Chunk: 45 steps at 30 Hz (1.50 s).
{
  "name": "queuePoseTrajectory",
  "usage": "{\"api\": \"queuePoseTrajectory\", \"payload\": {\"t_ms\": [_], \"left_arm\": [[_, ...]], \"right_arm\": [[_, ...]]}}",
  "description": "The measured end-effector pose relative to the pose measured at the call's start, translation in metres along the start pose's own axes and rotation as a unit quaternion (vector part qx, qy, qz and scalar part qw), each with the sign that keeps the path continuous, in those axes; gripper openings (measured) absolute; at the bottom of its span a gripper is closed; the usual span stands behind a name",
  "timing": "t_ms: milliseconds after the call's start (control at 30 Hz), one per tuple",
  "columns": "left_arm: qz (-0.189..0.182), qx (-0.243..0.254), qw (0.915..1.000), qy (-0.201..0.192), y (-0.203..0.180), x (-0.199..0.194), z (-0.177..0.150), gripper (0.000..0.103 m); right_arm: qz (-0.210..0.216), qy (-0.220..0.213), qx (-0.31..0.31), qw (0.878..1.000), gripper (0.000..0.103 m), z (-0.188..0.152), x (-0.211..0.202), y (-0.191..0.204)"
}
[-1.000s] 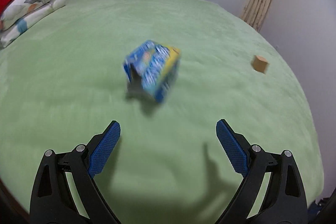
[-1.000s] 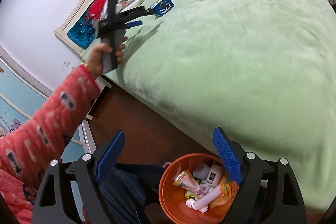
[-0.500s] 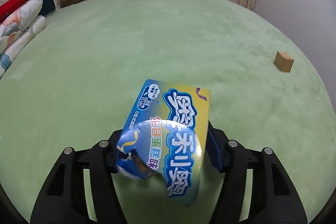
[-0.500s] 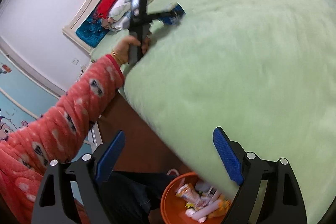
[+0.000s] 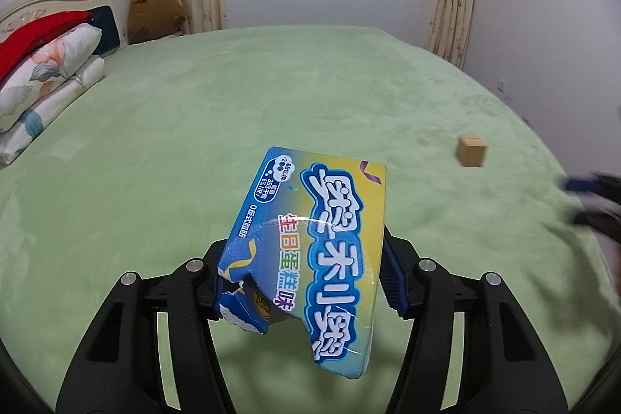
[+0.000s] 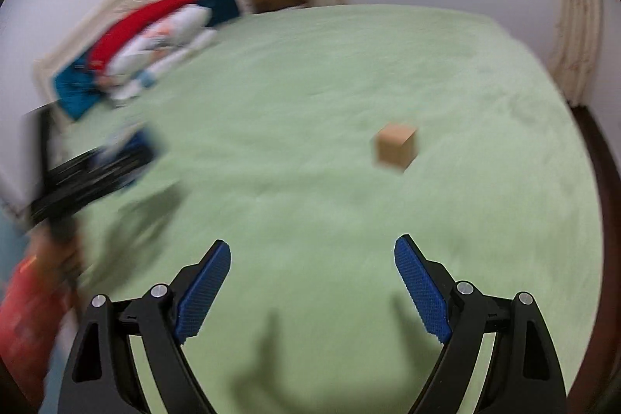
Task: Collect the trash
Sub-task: 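Grasp the small wooden block with the right tool while the left tool holds the carton, then carry the carton and block to the orange bucket and open both tools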
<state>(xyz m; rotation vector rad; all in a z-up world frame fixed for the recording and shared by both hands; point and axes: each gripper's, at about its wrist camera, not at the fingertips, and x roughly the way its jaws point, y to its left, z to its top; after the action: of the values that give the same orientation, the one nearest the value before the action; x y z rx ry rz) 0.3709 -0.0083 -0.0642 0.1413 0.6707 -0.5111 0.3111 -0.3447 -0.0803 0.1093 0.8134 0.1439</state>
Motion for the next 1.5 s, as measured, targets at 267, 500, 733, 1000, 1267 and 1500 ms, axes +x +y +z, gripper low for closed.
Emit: {"api": "queuePoseTrajectory", "payload": {"t_ms": [267, 500, 733, 1000, 1267, 1500], "left_arm": [[0.014, 0.011, 0.9998, 0.009, -0.035, -0.028, -0.01, 0.058], [0.004, 0.003, 0.9998, 0.017, -0.041, -0.033, -0.015, 0.058], [0.005, -0.008, 0.9994, 0.033, -0.048, -0.045, -0.021, 0.058], [0.013, -0.011, 0.9996, 0.022, -0.069, -0.094, -0.024, 0.058], [0.026, -0.023, 0.9993, 0.012, -0.096, -0.164, -0.045, 0.058], [0.046, -0.032, 0.9984, -0.004, -0.131, -0.232, -0.078, 0.058]], "right_arm": [[-0.11, 0.035, 0.077, 0.99, 0.085, 0.073, 0.107, -0.03], [-0.159, 0.073, 0.114, 0.978, 0.04, 0.08, 0.137, -0.047], [-0.143, 0.047, 0.08, 0.985, 0.039, 0.08, 0.097, -0.034], [-0.114, -0.001, 0.018, 0.993, 0.039, 0.064, 0.002, 0.009], [-0.061, -0.052, -0.037, 0.996, 0.039, 0.004, -0.124, 0.05], [-0.01, -0.08, -0.07, 0.994, 0.039, -0.067, -0.22, 0.069]]}}
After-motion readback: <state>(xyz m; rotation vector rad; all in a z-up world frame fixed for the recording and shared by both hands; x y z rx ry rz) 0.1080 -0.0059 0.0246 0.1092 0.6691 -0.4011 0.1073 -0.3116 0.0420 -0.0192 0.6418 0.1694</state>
